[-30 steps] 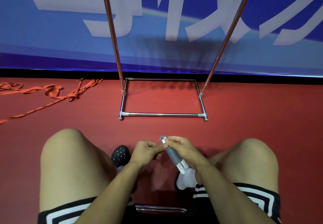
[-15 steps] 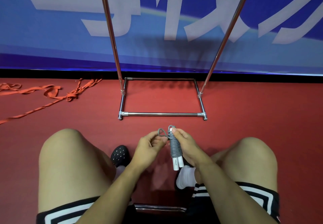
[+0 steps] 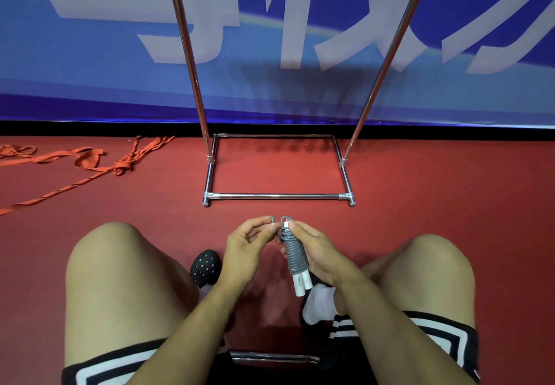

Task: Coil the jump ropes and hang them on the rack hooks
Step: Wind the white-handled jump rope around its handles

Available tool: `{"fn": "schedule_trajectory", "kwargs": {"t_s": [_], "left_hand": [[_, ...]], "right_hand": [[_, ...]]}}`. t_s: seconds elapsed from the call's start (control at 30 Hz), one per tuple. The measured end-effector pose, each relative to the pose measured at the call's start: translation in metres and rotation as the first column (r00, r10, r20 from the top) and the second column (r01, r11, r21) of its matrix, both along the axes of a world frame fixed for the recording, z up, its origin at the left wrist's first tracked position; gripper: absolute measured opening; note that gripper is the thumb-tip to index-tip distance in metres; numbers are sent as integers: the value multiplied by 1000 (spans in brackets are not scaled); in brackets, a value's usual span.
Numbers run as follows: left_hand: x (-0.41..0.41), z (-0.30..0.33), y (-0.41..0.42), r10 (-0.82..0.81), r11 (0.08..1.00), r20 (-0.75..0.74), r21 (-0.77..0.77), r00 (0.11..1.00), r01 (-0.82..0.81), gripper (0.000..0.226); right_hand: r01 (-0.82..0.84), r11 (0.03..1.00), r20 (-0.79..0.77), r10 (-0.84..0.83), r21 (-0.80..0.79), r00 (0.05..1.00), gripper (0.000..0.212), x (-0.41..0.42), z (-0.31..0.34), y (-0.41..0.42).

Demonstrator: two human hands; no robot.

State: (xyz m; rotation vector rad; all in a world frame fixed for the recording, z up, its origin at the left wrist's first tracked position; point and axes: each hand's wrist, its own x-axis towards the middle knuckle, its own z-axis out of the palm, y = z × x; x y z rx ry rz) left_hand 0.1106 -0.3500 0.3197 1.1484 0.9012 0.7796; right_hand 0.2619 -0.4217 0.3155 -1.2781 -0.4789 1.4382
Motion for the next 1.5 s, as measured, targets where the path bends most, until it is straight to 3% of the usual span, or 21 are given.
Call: {"fn": "schedule_trajectory", "kwargs": {"t_s": [0.23,0.7,1.4,1.5], "left_hand": [[0,3,8,59,996,-95,75,994,-52,15],[-7,-6,17,-155,961,-275,181,949,210,18],[-6,-5,13,-171,974,-278,101,945,205,10],[-7,-6,12,-177,971,-293,105,940,216,19]], "right_hand": [[17,1000,121,-16,-5,993,38,0,-3,-2],[-82,997,268,83,-15,960,33,0,-13,-6],[-145,989,351,148,-37,924,31,-3,-11,-7],[-143,988,377,151,-51,914,29,-2,-10,-6]]}}
